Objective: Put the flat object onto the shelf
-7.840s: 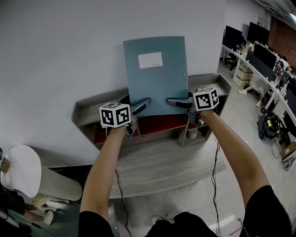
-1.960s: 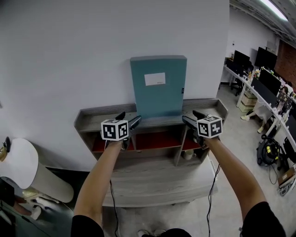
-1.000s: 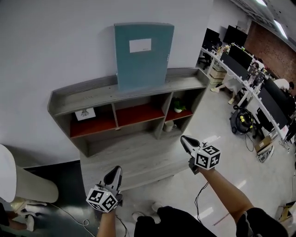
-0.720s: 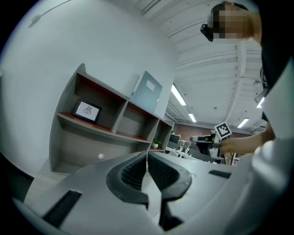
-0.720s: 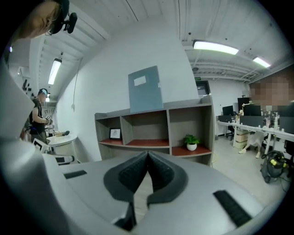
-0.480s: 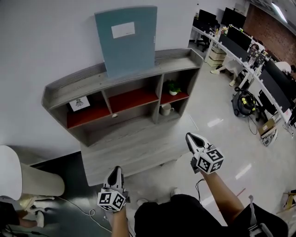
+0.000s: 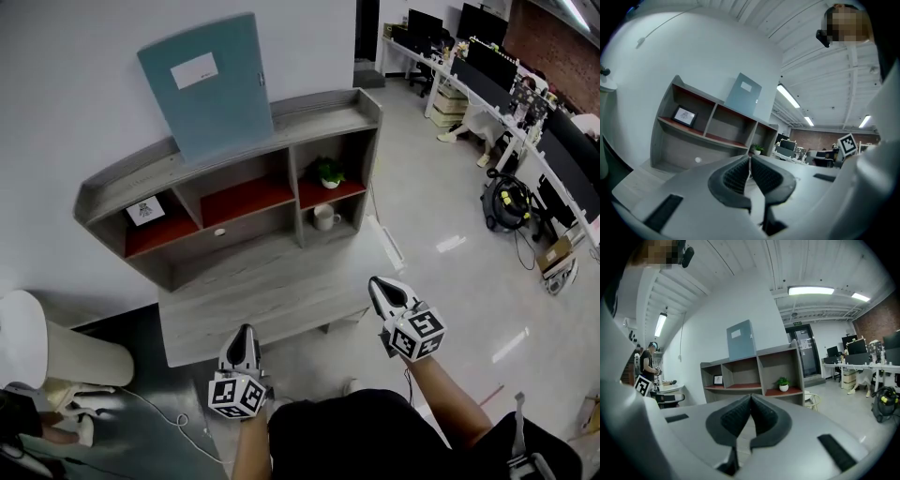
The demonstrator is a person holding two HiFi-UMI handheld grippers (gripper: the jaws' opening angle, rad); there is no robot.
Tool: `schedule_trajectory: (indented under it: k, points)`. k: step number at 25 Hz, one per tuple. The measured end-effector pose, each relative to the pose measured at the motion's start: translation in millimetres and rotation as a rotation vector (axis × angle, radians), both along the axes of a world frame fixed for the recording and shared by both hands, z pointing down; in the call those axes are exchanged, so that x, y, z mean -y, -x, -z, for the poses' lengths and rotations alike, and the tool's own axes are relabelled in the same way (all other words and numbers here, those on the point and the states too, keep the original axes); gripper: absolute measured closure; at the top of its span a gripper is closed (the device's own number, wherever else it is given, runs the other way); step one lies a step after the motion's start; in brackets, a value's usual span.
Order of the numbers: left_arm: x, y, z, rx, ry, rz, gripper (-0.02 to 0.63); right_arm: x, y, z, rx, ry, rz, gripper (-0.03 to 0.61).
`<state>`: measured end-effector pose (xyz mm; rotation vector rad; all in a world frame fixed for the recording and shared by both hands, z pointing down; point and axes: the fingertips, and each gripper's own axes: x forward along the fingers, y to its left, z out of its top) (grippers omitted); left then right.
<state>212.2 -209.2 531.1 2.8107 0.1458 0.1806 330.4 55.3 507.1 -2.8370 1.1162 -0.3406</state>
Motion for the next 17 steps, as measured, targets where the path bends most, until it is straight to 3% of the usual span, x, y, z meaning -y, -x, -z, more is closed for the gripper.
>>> schedule_trajectory:
  k: [8,17]
  points:
    - [-92.9,-8.7,-13.7,0.047,-0.088,0.007,0.594,-60.8,10.9,-20.5,0.006,0.027,0.023,0.578]
    - [-142.8,-3.3,-23.9,0.100,-0.070,0.011,0.594,-107.8,18.2,-27.7,0.029,-0.011,0.017,0.578]
